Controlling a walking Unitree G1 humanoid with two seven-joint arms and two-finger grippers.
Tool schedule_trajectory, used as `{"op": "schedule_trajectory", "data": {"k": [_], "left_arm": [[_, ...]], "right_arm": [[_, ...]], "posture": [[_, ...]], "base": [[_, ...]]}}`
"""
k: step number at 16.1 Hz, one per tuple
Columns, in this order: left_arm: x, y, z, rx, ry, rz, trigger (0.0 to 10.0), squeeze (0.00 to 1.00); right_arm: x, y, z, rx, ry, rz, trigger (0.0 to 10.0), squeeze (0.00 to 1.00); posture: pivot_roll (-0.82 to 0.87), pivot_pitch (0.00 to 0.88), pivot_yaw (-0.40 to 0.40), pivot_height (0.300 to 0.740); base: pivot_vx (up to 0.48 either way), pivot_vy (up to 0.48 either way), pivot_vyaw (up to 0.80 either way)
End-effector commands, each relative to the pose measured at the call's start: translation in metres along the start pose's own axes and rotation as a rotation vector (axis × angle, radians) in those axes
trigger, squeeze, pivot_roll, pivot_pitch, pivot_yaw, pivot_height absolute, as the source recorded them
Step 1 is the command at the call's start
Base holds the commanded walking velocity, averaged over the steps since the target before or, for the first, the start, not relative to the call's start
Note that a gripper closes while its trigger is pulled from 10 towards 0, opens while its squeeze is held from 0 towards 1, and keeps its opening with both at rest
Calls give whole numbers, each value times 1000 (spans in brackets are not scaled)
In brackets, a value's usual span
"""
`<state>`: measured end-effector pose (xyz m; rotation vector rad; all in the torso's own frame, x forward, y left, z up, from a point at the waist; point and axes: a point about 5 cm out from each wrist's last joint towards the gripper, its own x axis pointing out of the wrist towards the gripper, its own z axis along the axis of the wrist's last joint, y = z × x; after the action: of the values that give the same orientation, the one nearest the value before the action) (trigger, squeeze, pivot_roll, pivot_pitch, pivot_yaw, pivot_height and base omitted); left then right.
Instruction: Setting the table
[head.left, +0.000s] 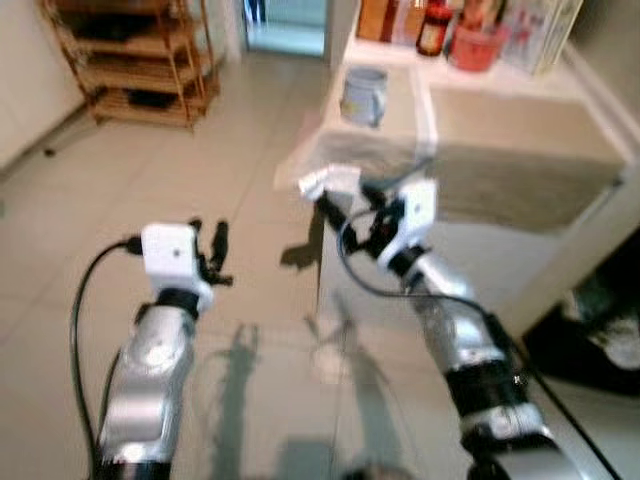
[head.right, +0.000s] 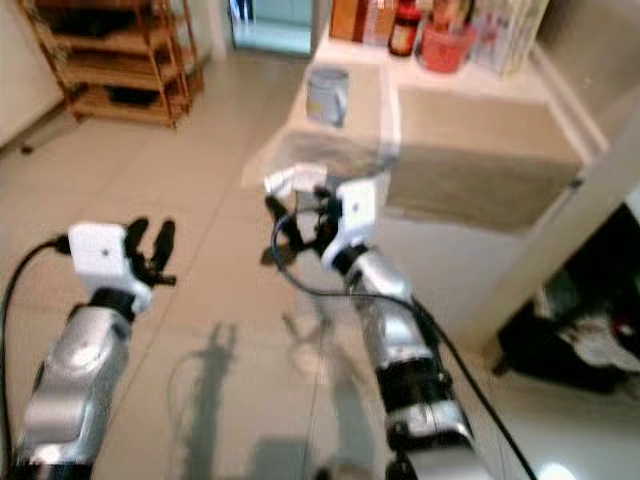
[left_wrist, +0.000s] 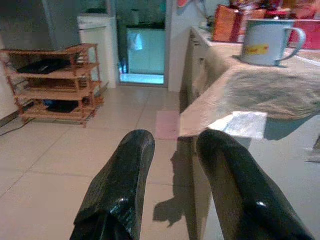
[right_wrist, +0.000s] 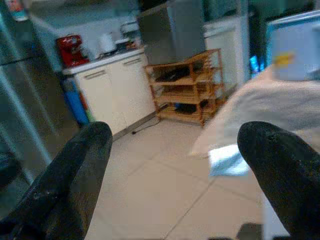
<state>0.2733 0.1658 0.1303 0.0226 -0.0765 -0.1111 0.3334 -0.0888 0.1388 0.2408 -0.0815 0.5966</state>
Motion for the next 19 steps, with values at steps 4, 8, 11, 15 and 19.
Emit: {"op": "schedule_trajectory", "data": {"k": [4, 8, 11, 15, 19], "left_arm": [[4, 2, 12, 17, -39, -19, 10000, 0], [4, -4, 12, 5, -40, -36, 10000, 0], [3, -4, 10, 4, -34, -38, 10000, 0], [4, 7, 22, -243, -100, 0, 10000, 0], [2, 29, 35, -254, -153, 2, 10000, 0]], "right_arm": [[8, 7, 35, -26, -153, 34, 10000, 0], [11, 8, 57, -106, -227, -2, 10000, 0], [11, 7, 61, -148, -230, -18, 10000, 0], [10, -11, 99, -489, -318, -235, 10000, 0], [0, -32, 107, -395, -330, -348, 10000, 0]], "posture": [[-63, 31, 2, 740], [-67, 38, 2, 740], [-66, 40, 0, 740], [-65, 32, -3, 740], [-68, 35, -7, 740]], "base": [[480, 0, 0], [480, 0, 0], [480, 0, 0], [202, 0, 0], [0, 0, 0]]}}
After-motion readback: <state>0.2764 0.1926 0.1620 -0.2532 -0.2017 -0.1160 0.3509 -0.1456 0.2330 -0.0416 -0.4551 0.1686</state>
